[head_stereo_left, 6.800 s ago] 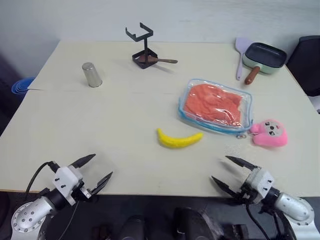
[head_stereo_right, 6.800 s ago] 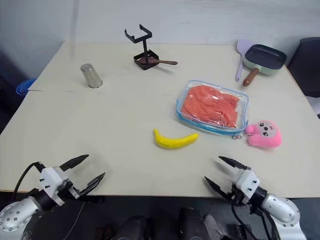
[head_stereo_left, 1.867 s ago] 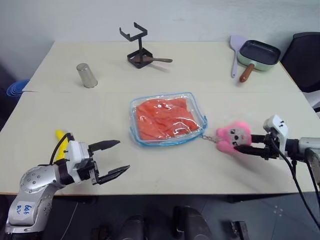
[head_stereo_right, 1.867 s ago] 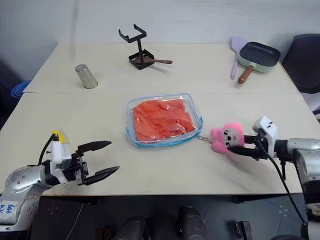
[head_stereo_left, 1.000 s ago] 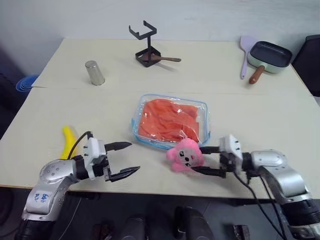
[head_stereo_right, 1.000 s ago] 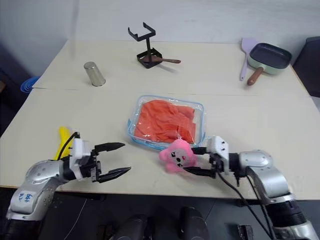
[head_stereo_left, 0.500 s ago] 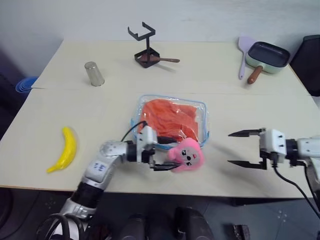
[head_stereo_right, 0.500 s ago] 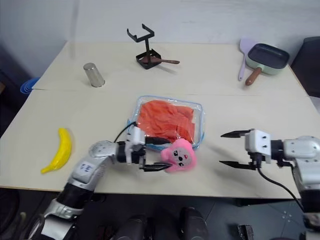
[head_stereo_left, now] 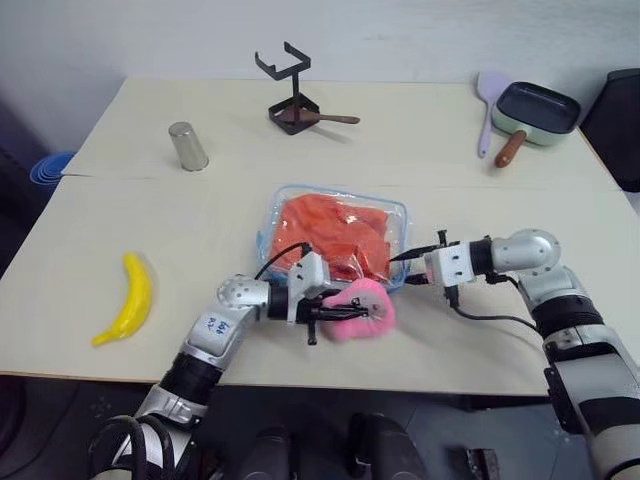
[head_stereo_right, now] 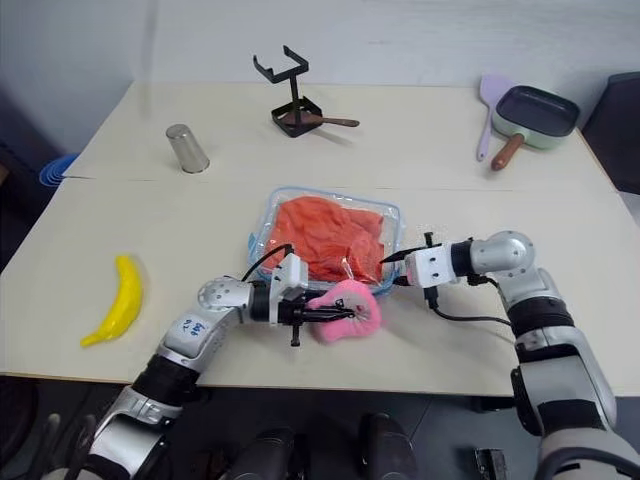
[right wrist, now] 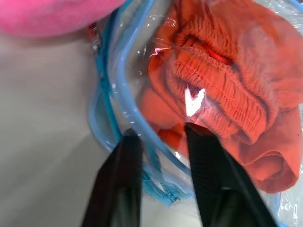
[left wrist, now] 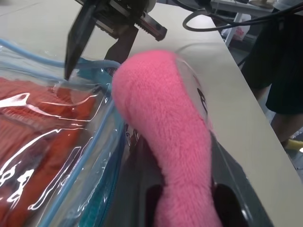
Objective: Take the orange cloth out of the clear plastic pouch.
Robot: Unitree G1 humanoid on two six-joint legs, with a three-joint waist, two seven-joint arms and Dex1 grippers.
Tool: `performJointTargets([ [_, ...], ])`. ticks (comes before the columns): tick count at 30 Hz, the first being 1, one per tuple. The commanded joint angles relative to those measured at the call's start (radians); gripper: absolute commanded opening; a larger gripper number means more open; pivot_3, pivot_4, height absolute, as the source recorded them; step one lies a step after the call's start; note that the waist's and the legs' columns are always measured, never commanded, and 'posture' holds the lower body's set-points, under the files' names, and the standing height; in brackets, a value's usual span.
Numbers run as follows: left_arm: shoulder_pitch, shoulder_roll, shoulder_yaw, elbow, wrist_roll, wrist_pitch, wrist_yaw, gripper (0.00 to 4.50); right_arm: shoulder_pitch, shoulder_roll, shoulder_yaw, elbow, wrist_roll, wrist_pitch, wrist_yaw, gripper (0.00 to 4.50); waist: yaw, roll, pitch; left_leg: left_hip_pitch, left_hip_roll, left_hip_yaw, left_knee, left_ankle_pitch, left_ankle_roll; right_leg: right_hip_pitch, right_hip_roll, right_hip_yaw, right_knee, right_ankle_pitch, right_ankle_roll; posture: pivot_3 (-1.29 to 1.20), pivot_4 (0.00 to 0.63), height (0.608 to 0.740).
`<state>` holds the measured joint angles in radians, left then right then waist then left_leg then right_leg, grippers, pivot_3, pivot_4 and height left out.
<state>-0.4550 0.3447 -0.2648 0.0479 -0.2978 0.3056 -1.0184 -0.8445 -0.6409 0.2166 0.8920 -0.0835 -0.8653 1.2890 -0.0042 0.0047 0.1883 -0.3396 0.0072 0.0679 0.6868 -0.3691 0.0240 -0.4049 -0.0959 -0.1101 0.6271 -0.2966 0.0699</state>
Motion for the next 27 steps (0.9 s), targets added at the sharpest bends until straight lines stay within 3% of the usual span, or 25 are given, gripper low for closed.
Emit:
performJointTargets([
  [1, 0.04, 0.038, 0.079, -0.111, -0.084, 0.053, -0.006, 0.16, -0.031, -0.013, -0.009, 0.036, -0.006, -0.02, -0.037, 0.08, -0.001, 0.0, 0.0, 0.0, 0.0, 0.0, 0.0, 0.0, 0.0, 0.0, 0.0, 0.0, 0.0, 0.0, 0.0, 0.0, 0.15, 0.74],
  [5, 0.094, 0.102, 0.152, -0.185, -0.14, 0.117, 0.0, 0.16, -0.038, -0.031, -0.007, 0.065, -0.004, -0.038, -0.046, 0.03, -0.004, 0.0, 0.0, 0.0, 0.001, -0.001, 0.0, 0.0, 0.0, 0.0, 0.0, 0.0, 0.0, 0.0, 0.0, 0.0, 0.15, 0.74],
  [12, 0.268, 0.339, 0.415, -0.137, -0.166, 0.105, -0.009, 0.16, -0.039, -0.069, -0.018, 0.099, 0.041, -0.095, 0.004, 0.03, -0.019, 0.001, 0.001, 0.0, 0.002, -0.002, 0.0, 0.0, 0.0, 0.0, 0.0, 0.0, -0.001, 0.0, 0.0, 0.0, 0.15, 0.74],
  [18, 0.321, 0.393, 0.609, -0.033, -0.234, 0.107, 0.007, 0.16, -0.048, -0.082, -0.032, 0.118, 0.082, -0.109, 0.03, 0.03, -0.025, 0.002, 0.001, 0.0, 0.001, -0.003, 0.0, 0.0, 0.0, 0.0, -0.001, -0.001, -0.001, 0.0, 0.0, 0.0, 0.15, 0.74],
  [22, 0.352, 0.427, 0.619, -0.015, -0.213, 0.078, -0.008, 0.16, -0.021, -0.06, -0.064, 0.086, 0.19, -0.029, 0.111, 0.03, -0.026, 0.002, 0.001, 0.0, 0.002, -0.003, 0.0, 0.0, -0.001, 0.0, 0.0, -0.001, 0.0, 0.0, 0.0, 0.0, 0.15, 0.74],
  [23, 0.358, 0.44, 0.612, -0.024, -0.214, 0.093, -0.012, 0.51, -0.015, -0.054, -0.076, 0.079, 0.199, -0.034, 0.095, 0.01, -0.025, 0.002, 0.001, 0.0, 0.001, -0.002, -0.001, 0.0, -0.001, 0.0, -0.001, -0.001, 0.0, 0.0, 0.0, 0.0, 0.15, 0.74],
  [27, 0.308, 0.458, 0.611, -0.068, -0.211, 0.086, 0.006, 1.7, 0.075, -0.065, -0.127, -0.038, 0.326, 0.109, 0.184, 0.99, -0.018, 0.002, 0.001, 0.0, 0.001, -0.003, 0.0, -0.001, 0.0, 0.0, -0.001, -0.001, 0.0, 0.0, 0.0, 0.0, 0.15, 0.74],
])
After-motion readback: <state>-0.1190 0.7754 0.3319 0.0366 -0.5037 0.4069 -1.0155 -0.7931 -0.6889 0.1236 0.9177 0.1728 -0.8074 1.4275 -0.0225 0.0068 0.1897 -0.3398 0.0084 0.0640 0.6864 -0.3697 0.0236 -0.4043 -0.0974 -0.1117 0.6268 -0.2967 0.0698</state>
